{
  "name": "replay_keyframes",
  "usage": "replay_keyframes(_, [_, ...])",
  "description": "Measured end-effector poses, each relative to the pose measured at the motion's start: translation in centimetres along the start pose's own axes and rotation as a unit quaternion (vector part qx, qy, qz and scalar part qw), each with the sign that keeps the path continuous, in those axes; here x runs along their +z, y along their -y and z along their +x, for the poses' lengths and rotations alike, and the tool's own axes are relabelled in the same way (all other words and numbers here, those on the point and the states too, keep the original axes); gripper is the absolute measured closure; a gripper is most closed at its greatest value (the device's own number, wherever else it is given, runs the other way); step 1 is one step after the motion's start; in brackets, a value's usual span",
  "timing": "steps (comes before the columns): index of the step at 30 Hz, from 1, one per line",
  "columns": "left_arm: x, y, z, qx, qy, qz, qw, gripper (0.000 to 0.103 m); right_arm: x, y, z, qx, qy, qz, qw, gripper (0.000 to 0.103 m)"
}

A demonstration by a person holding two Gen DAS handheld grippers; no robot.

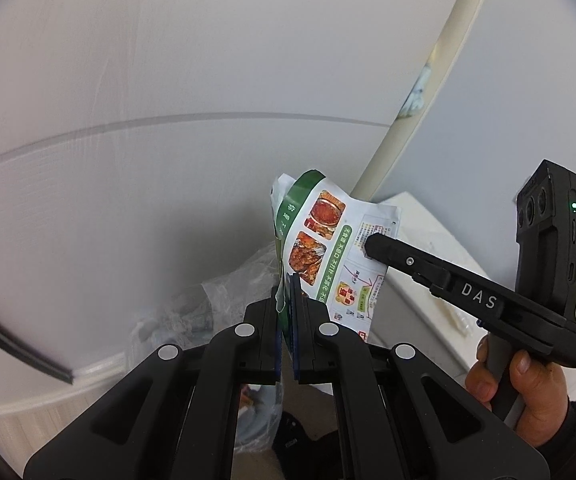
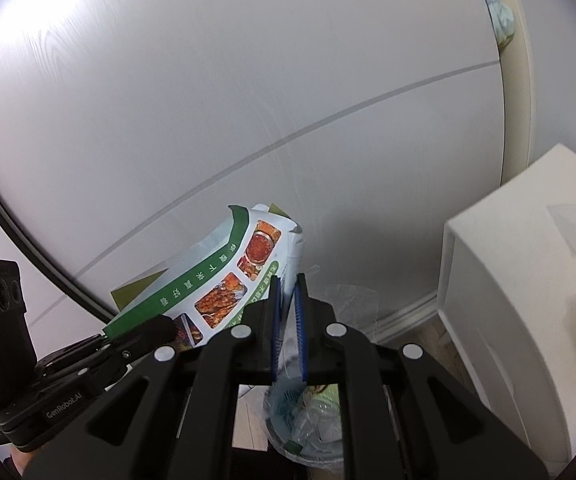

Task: Collect trash
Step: 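Carry the snack wrapper in the left tool down over the trash bin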

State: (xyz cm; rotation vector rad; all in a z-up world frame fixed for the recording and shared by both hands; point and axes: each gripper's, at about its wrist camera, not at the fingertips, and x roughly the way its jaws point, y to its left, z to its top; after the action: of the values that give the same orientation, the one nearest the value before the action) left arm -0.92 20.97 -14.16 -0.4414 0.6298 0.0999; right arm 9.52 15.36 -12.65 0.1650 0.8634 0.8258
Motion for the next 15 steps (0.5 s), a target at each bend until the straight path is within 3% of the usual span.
replay_keyframes(15, [-6.5,-4.2,4.8,0.007,-0.063,-0.039,0.9972,0.101,-5.2,1.8,7.2,-0.024,-0.089,-0.004,0.996,0.094])
